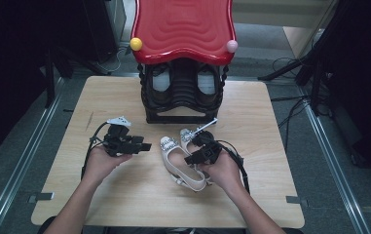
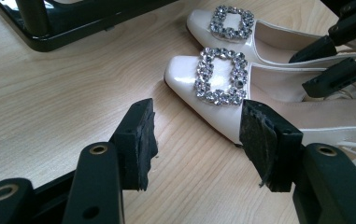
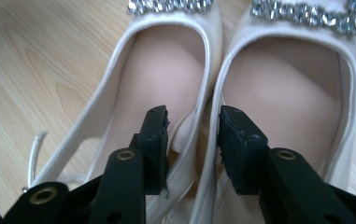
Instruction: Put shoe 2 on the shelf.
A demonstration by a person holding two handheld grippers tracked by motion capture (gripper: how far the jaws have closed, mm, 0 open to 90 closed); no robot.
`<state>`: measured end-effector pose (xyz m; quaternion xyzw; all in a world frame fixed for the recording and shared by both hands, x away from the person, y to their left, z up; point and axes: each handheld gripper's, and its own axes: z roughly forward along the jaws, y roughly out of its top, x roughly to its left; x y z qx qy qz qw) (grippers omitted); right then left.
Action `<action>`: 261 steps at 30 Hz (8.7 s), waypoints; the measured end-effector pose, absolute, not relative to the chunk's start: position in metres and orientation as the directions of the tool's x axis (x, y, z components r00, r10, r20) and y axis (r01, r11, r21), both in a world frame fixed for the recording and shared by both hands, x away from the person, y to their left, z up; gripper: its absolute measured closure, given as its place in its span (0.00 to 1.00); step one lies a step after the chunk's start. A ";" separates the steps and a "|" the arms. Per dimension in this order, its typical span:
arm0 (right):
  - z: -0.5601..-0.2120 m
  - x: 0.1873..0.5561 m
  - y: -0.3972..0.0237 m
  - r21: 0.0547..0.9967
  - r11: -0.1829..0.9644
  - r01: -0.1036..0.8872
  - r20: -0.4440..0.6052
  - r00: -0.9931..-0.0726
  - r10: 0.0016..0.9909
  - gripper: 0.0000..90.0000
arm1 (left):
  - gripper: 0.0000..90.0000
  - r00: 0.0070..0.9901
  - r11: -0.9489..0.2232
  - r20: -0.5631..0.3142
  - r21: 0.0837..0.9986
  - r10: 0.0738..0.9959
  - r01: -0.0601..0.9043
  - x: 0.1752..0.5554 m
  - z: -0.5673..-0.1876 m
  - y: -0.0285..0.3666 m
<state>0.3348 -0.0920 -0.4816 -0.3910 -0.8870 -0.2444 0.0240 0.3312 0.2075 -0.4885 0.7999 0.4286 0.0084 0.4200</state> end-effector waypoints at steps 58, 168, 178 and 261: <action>-0.423 0.370 -0.049 0.366 0.911 0.188 0.146 -0.979 0.143 0.96 | 0.41 0.578 -0.221 -0.324 0.700 0.749 0.679 0.295 -0.484 0.273; -0.151 0.498 -0.057 0.844 -0.078 0.531 0.309 -0.362 0.879 0.67 | 0.42 0.673 -0.340 -0.301 0.683 0.675 0.646 0.324 -0.490 0.228; -0.147 0.491 -0.076 0.870 -0.046 0.490 0.290 -0.433 0.853 0.53 | 0.42 0.674 -0.346 -0.297 0.679 0.677 0.647 0.324 -0.489 0.228; -0.313 0.451 -0.247 0.827 -0.012 0.562 0.267 -0.375 0.888 0.37 | 0.42 0.677 -0.360 -0.293 0.671 0.675 0.648 0.327 -0.494 0.226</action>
